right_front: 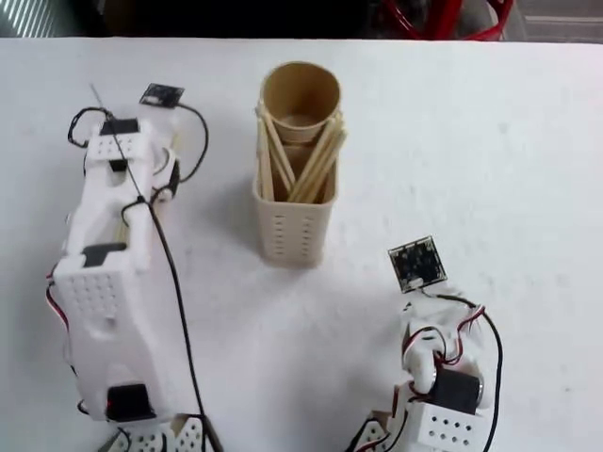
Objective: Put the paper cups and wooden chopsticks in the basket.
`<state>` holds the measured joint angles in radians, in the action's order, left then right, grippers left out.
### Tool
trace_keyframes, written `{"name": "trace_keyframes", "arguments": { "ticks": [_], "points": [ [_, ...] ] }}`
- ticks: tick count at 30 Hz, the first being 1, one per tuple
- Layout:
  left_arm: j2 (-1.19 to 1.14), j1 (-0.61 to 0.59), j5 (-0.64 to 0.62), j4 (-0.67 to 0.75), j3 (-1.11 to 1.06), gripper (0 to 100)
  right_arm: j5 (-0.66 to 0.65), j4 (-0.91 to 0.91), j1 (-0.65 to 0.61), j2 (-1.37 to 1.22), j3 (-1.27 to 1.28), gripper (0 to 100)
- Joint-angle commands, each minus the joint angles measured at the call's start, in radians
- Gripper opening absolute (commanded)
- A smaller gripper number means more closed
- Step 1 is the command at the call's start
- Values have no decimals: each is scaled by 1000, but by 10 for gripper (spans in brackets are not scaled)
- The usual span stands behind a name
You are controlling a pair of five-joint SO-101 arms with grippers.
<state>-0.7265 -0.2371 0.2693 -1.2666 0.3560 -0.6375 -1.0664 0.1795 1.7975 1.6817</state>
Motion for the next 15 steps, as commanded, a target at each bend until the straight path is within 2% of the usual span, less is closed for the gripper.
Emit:
{"name": "trace_keyframes", "arguments": {
  "ticks": [1, 7, 15],
  "points": [
    [-33, 4, 14, -43, 89, 23, 0, 1, -2, 10, 9, 18],
    [51, 8, 25, -44, 100, 23, 0, 1, -4, 12, 9, 18],
    [354, 88, -44, -38, -9, 23, 0, 1, -5, 13, 9, 18]
  ]
}}
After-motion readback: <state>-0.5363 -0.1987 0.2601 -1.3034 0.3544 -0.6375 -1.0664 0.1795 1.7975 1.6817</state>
